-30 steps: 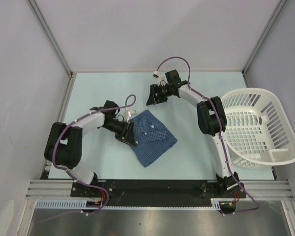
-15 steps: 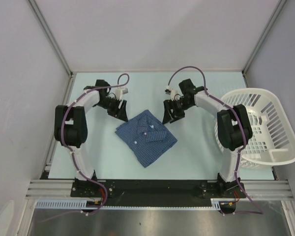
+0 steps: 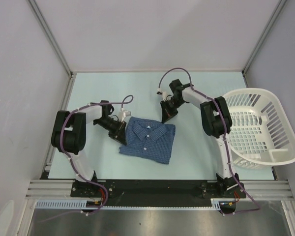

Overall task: Fold and stack the long sleeve shirts
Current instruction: Fold the shirt, then neatly place the folded shirt to the corner

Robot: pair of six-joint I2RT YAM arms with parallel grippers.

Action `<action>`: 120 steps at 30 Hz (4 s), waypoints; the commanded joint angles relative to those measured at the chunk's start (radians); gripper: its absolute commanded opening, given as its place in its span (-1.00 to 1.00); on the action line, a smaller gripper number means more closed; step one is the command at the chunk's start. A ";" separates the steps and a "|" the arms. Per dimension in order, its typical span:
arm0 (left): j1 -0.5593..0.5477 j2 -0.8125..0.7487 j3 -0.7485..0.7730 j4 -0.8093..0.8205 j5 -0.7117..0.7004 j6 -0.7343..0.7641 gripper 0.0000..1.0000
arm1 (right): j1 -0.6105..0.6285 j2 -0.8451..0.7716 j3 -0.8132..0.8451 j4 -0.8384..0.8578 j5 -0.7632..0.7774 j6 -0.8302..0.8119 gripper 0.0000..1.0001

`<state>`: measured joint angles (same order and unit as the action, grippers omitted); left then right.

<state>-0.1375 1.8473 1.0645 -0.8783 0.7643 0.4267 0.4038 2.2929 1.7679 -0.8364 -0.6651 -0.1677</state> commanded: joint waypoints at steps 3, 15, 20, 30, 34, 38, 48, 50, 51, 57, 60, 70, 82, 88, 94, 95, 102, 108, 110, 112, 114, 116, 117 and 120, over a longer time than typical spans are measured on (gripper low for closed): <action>0.015 -0.135 -0.012 0.010 0.018 -0.014 -0.04 | -0.005 0.103 0.316 -0.039 0.044 -0.113 -0.67; 0.021 -0.171 0.142 0.142 -0.003 0.004 0.14 | -0.053 -0.274 -0.020 -0.058 -0.076 -0.119 -0.14; -0.023 -0.056 0.210 0.165 -0.046 -0.005 0.14 | -0.037 -0.335 -0.175 -0.038 -0.088 -0.115 0.02; -0.089 0.030 0.242 0.187 -0.097 -0.023 0.10 | -0.023 -0.308 -0.252 -0.041 -0.028 -0.159 0.06; -0.099 0.049 0.242 0.185 -0.094 -0.022 -0.03 | -0.011 -0.300 -0.263 -0.053 -0.034 -0.174 -0.04; -0.099 0.064 0.253 0.191 -0.082 -0.032 -0.30 | -0.008 -0.290 -0.266 -0.070 -0.050 -0.196 -0.14; -0.099 0.058 0.265 0.193 -0.088 -0.063 -0.64 | -0.005 -0.239 -0.268 -0.089 -0.014 -0.247 -0.13; -0.093 0.056 0.265 0.196 -0.086 -0.066 -0.77 | -0.005 -0.236 -0.252 -0.096 -0.016 -0.254 -0.40; -0.090 0.056 0.267 0.196 -0.083 -0.074 -0.80 | -0.003 -0.240 -0.249 -0.099 -0.018 -0.257 -0.78; -0.036 -0.014 0.250 0.284 -0.063 -0.141 -1.00 | -0.036 -0.280 -0.231 -0.017 0.064 -0.234 -1.00; -0.031 -0.022 0.215 0.340 -0.086 -0.175 -1.00 | -0.059 -0.250 -0.194 0.025 0.119 -0.213 -1.00; -0.017 0.064 0.206 0.437 -0.166 -0.266 -0.96 | -0.074 -0.116 -0.061 0.125 0.235 -0.173 -1.00; 0.070 -0.329 0.033 0.545 -0.184 -0.388 0.47 | -0.056 -0.370 -0.071 0.109 0.136 -0.194 0.25; 0.113 -0.586 -0.069 0.570 -0.281 -0.561 0.99 | 0.123 -0.573 -0.295 0.201 0.165 -0.311 0.36; 0.240 -0.546 -0.202 0.478 -0.064 -0.739 0.99 | 0.349 -0.581 -0.438 0.370 0.219 -0.342 0.15; 0.246 -0.553 -0.239 0.510 -0.045 -0.752 0.99 | 0.398 -0.563 -0.443 0.387 0.222 -0.339 0.12; 0.259 -0.611 -0.420 0.595 -0.066 -0.844 0.98 | 0.576 -0.480 -0.475 0.536 0.278 -0.338 -0.02; 0.259 -0.553 -0.468 0.642 -0.086 -0.905 0.94 | 0.650 -0.380 -0.476 0.649 0.340 -0.352 -0.02; 0.259 -0.533 -0.462 0.644 -0.089 -0.911 0.93 | 0.650 -0.354 -0.473 0.669 0.360 -0.355 -0.04; 0.257 -0.510 -0.448 0.639 -0.095 -0.910 0.93 | 0.650 -0.326 -0.482 0.684 0.372 -0.375 -0.05; 0.259 -0.491 -0.442 0.638 -0.097 -0.904 0.93 | 0.650 -0.311 -0.499 0.694 0.387 -0.388 -0.07; 0.256 -0.484 -0.446 0.638 -0.094 -0.904 0.93 | 0.649 -0.300 -0.510 0.695 0.387 -0.403 -0.15; 0.256 -0.482 -0.457 0.641 -0.094 -0.907 0.93 | 0.649 -0.302 -0.515 0.697 0.386 -0.406 -0.33; 0.250 -0.482 -0.478 0.656 -0.091 -0.913 0.90 | 0.649 -0.314 -0.528 0.697 0.383 -0.414 -0.98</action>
<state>0.1181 1.3666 0.6037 -0.2619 0.6605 -0.4625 1.0519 1.9804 1.2655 -0.1707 -0.2970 -0.5522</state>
